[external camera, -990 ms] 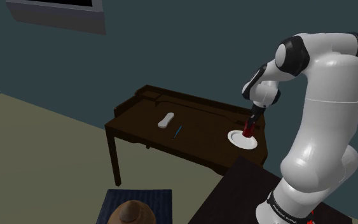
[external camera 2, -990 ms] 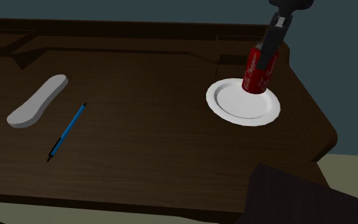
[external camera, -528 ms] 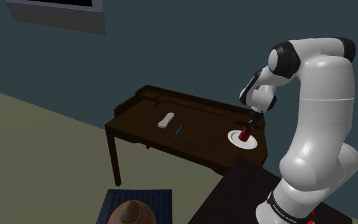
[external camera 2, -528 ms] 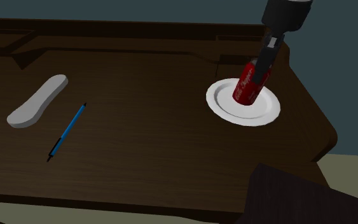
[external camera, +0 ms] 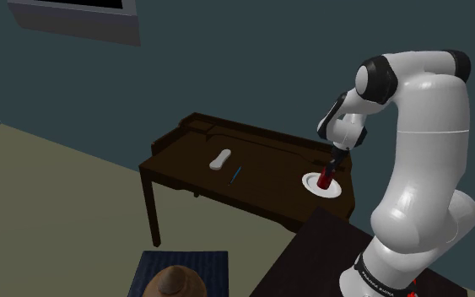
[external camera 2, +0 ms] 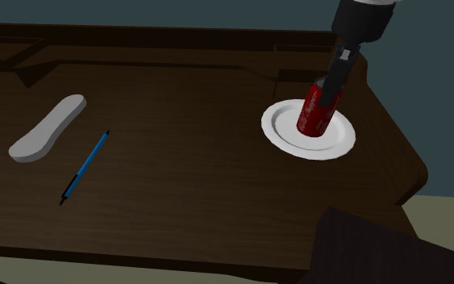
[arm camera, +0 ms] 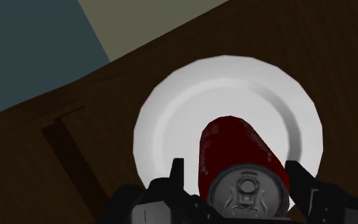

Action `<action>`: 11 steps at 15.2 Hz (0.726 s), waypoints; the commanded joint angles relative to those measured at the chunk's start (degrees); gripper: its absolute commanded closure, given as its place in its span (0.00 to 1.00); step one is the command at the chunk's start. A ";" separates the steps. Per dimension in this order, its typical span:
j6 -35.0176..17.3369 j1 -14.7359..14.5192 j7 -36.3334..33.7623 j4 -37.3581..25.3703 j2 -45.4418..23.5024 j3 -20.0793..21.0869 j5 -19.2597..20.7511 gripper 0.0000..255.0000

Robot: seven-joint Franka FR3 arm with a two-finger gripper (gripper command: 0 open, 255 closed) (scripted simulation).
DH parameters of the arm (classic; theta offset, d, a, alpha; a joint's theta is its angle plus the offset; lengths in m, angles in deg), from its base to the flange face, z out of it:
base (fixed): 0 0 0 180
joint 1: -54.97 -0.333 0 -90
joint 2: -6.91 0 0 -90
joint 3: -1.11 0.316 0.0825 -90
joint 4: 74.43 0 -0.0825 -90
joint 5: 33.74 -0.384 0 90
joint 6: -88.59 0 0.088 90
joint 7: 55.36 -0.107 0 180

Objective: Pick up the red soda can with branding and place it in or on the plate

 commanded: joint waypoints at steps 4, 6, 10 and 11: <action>-0.01 0.00 0.00 -0.01 0.00 0.00 0.00 0.00; 1.28 -0.96 -1.14 0.30 1.79 -1.28 1.66 0.00; 5.04 -3.43 -4.47 0.69 6.70 -4.58 6.52 0.00; 5.04 -3.42 -4.47 0.69 6.70 -4.57 6.52 0.00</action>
